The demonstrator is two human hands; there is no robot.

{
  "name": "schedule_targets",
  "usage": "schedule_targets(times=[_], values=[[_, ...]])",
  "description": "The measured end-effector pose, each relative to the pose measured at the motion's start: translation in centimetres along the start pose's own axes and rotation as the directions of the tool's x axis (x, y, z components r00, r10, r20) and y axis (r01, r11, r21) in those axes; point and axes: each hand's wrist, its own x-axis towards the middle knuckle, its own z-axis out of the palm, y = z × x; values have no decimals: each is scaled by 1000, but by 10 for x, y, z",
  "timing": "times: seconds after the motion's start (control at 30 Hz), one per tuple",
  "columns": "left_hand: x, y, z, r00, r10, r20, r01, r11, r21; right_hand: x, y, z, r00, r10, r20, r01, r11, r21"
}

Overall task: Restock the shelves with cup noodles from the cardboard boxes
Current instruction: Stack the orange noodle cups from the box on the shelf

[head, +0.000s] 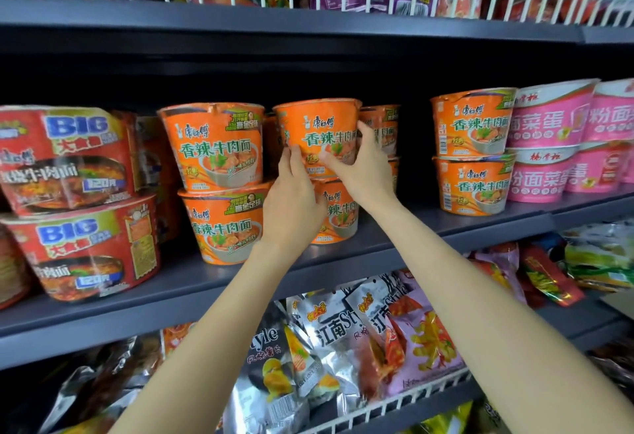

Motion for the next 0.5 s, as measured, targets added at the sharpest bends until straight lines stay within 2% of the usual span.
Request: schedule_targets(times=[0.13, 0.23, 0.33, 0.5], values=[[-5, -4, 2, 996, 69, -48, -68, 998, 15, -1, 8, -7, 997, 27, 69, -34, 994, 106], [-7, -6, 2, 984, 142, -106, -141, 990, 21, -2, 7, -8, 997, 18, 72, -25, 996, 89], [-7, -8, 2, 983, 142, -115, -142, 990, 6, -1, 7, -5, 997, 8, 76, -13, 997, 70], [-7, -13, 0, 980, 160, -122, -161, 987, -2, -6, 13, -8, 988, 79, 130, -100, 982, 163]])
